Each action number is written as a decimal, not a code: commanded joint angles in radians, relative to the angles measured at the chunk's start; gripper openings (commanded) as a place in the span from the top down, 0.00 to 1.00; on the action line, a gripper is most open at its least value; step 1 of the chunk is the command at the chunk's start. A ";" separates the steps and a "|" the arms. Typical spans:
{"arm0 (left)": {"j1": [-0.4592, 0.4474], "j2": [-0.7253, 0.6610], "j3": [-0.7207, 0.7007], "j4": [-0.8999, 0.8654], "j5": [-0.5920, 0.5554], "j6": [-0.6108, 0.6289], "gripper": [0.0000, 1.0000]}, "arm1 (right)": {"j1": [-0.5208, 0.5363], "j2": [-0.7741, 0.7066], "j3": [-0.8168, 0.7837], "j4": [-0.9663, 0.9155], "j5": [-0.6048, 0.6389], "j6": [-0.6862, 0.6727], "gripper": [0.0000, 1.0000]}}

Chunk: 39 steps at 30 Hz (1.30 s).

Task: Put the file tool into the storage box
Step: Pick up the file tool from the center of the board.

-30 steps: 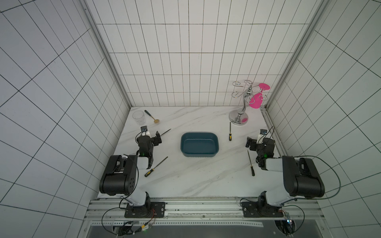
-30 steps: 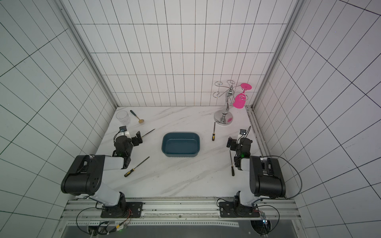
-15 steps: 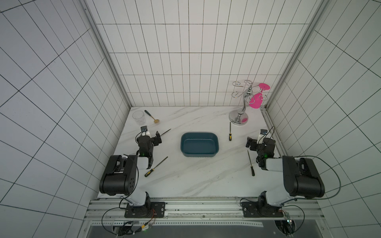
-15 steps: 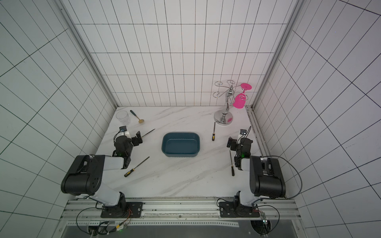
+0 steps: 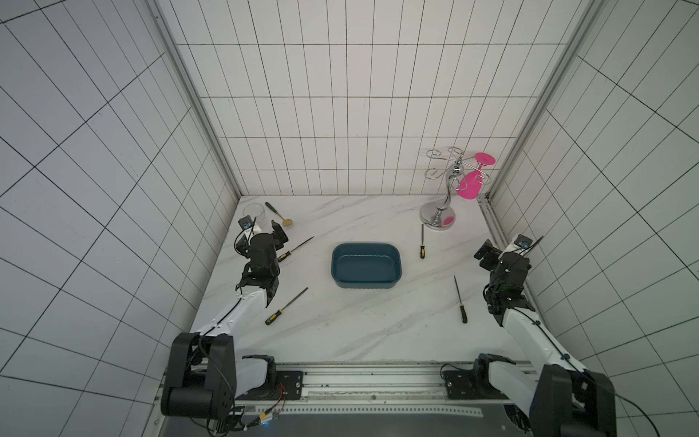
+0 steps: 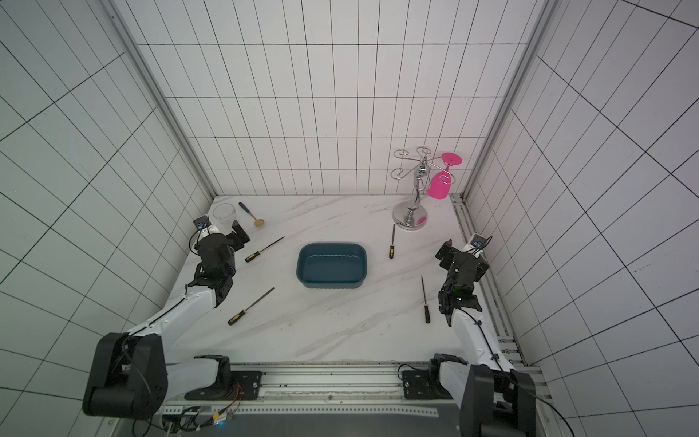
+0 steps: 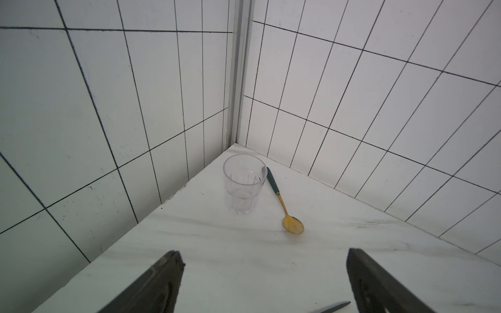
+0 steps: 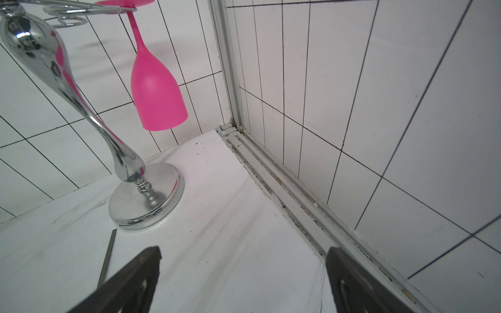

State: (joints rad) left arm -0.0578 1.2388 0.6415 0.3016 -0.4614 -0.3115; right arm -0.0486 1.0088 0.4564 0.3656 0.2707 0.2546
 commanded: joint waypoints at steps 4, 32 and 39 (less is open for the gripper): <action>-0.082 -0.010 0.130 -0.441 0.125 -0.247 0.02 | -0.010 -0.020 0.192 -0.454 -0.071 0.054 0.01; -0.072 -0.124 0.101 -0.608 0.354 -0.367 0.02 | 0.222 0.484 0.591 -0.787 -0.237 0.114 0.19; -0.046 -0.151 0.041 -0.498 0.391 -0.315 0.02 | 0.249 0.620 0.674 -0.788 -0.276 0.147 0.18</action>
State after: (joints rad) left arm -0.1158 1.0771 0.6754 -0.2420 -0.0883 -0.6468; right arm 0.1879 1.5932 1.0653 -0.4023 0.0105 0.3748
